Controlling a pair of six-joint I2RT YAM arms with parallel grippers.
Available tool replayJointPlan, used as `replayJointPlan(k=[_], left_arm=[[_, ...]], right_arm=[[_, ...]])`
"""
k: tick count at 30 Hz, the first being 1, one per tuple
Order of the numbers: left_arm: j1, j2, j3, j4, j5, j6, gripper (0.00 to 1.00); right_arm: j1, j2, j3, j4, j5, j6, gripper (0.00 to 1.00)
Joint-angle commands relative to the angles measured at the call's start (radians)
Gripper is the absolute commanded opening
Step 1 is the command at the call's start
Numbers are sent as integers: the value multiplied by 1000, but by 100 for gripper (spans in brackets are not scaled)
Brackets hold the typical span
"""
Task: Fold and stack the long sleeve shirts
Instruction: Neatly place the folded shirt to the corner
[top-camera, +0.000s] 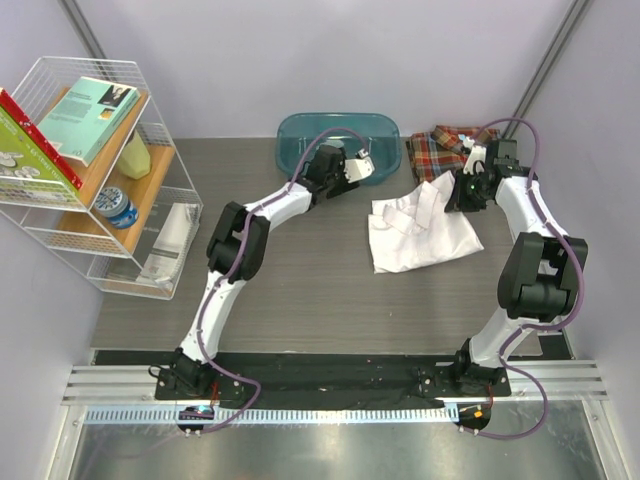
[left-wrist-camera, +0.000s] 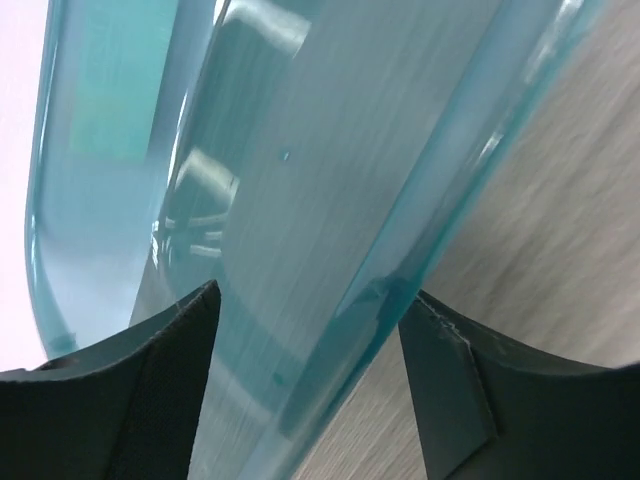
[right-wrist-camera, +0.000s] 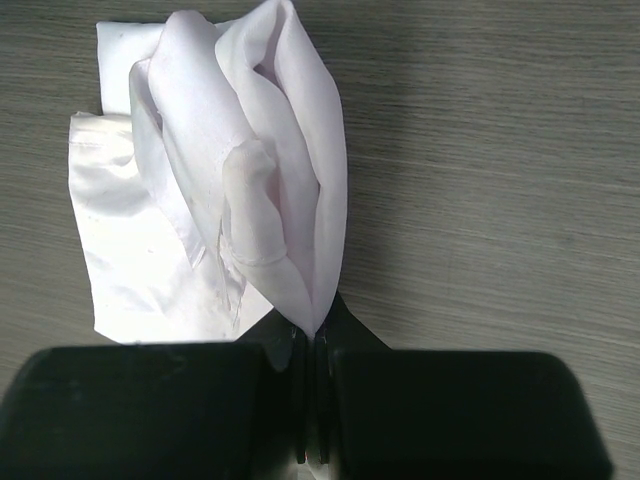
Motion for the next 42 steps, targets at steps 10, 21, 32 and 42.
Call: replayJointPlan(k=[10,21,32,42], left_arm=[[137,-177,-201,144,-89,-13,77],[97,-491,-414,-88,40,-174,100],[100,-706,-615,-168,75,-269,100],[100,-784,-672,-246,129,-335,100]], right_arm=[[-2,3,54,53,-19,28,1],[-2,135,322,70,58,58,1],[0,304,561,138,39,190,1],[20,499,915,35,90,118,1]])
